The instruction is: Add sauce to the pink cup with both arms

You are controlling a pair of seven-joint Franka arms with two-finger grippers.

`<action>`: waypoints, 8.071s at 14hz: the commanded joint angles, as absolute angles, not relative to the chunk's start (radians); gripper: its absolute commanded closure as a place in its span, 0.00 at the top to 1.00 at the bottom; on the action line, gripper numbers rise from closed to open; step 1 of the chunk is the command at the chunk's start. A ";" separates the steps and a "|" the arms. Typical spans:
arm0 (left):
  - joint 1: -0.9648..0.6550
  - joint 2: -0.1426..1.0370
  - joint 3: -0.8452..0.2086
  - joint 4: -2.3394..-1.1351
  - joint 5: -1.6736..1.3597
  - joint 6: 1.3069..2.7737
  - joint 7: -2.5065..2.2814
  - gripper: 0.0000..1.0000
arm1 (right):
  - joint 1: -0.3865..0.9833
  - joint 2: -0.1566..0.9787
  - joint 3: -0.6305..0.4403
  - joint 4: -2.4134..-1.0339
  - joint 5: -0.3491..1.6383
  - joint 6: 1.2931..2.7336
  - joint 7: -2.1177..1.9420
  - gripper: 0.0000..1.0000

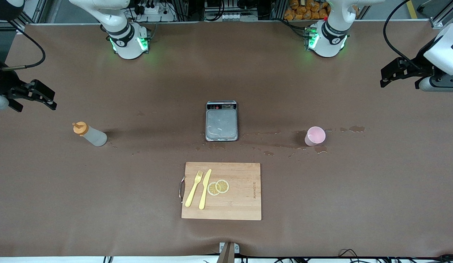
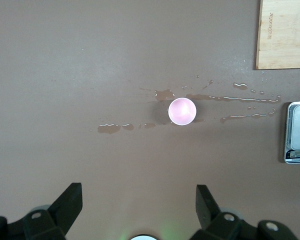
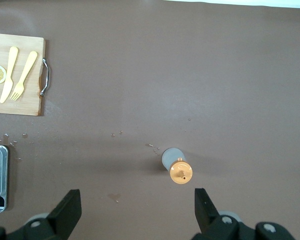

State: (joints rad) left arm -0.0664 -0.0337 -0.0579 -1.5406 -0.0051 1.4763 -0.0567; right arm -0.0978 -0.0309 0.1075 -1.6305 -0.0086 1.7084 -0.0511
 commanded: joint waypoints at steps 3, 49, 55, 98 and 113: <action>-0.058 -0.025 -0.064 -1.513 -0.011 1.460 -0.049 1.00 | -0.091 -0.021 0.106 -1.608 -0.040 1.694 -0.057 1.00; -0.058 0.376 -0.109 -1.859 -0.195 2.155 -0.077 1.00 | -0.571 0.452 0.098 -1.572 0.225 1.471 0.509 1.00; -0.061 0.382 -0.109 -1.985 -0.187 2.171 -0.126 1.00 | -0.624 0.546 0.098 -1.566 0.370 1.401 0.540 1.00; -0.302 0.477 -0.316 -1.589 -0.166 1.983 -0.902 0.00 | -0.663 0.927 0.100 -1.539 0.801 1.488 0.555 1.00; -0.518 0.701 -0.316 -1.474 -0.172 2.077 -0.934 0.00 | -0.624 0.933 0.100 -1.545 0.798 1.474 0.555 0.52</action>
State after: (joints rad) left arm -0.4996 0.6783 -0.3209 -1.5050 -0.1734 2.0634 -0.9139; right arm -0.6328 0.9238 0.1002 -1.5551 0.7825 1.4796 0.5452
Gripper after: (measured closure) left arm 0.965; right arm 0.335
